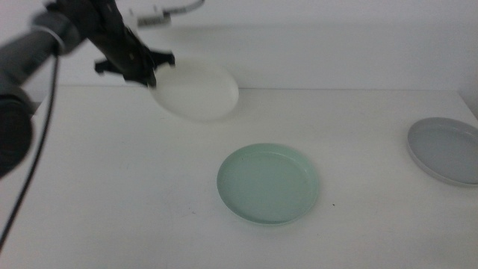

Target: Stack the three bowls on top of each other.

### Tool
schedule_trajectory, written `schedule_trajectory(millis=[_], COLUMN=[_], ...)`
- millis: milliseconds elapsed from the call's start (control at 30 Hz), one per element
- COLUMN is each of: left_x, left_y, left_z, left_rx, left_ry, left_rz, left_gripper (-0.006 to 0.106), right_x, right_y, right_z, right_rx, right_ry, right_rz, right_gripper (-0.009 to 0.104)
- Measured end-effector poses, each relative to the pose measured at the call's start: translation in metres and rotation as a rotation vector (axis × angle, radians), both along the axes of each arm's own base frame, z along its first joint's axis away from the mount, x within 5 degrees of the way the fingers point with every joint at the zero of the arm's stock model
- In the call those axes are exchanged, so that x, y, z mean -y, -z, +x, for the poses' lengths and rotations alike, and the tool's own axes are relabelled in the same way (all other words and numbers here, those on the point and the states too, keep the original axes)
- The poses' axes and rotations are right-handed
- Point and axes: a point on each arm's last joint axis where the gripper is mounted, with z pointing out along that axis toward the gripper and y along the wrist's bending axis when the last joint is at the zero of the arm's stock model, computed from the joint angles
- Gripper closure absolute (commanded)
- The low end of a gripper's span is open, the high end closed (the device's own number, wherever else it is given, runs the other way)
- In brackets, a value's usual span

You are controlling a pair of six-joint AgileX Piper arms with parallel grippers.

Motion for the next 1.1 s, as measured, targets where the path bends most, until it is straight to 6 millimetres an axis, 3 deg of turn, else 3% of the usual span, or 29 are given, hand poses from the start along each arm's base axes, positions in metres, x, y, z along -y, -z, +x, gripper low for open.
schedule_trajectory(millis=[100, 167, 300, 433, 767, 1100], left_x=[0.001, 0.007, 0.03, 0.056, 0.102, 0.113], left_y=[-0.048, -0.065, -0.072, -0.064, -0.006, 0.018], left_z=[-0.02, -0.035, -0.07, -0.097, -0.14, -0.146], left_rx=[0.105, 0.136, 0.12, 0.1, -0.035, -0.069], left_ry=[0.01, 0.021, 0.074, 0.122, 0.176, 0.161], left_rz=[-0.012, -0.025, -0.035, -0.046, -0.09, -0.138], left_gripper=[0.102, 0.102, 0.102, 0.102, 0.102, 0.102], right_x=[0.0, 0.0, 0.0, 0.0, 0.0, 0.0], right_y=[0.0, 0.0, 0.0, 0.0, 0.0, 0.0], right_z=[0.0, 0.0, 0.0, 0.0, 0.0, 0.0], right_rx=[0.0, 0.0, 0.0, 0.0, 0.0, 0.0], right_ry=[0.0, 0.0, 0.0, 0.0, 0.0, 0.0], right_rz=[0.0, 0.0, 0.0, 0.0, 0.0, 0.0], right_gripper=[0.004, 0.004, 0.004, 0.004, 0.004, 0.004])
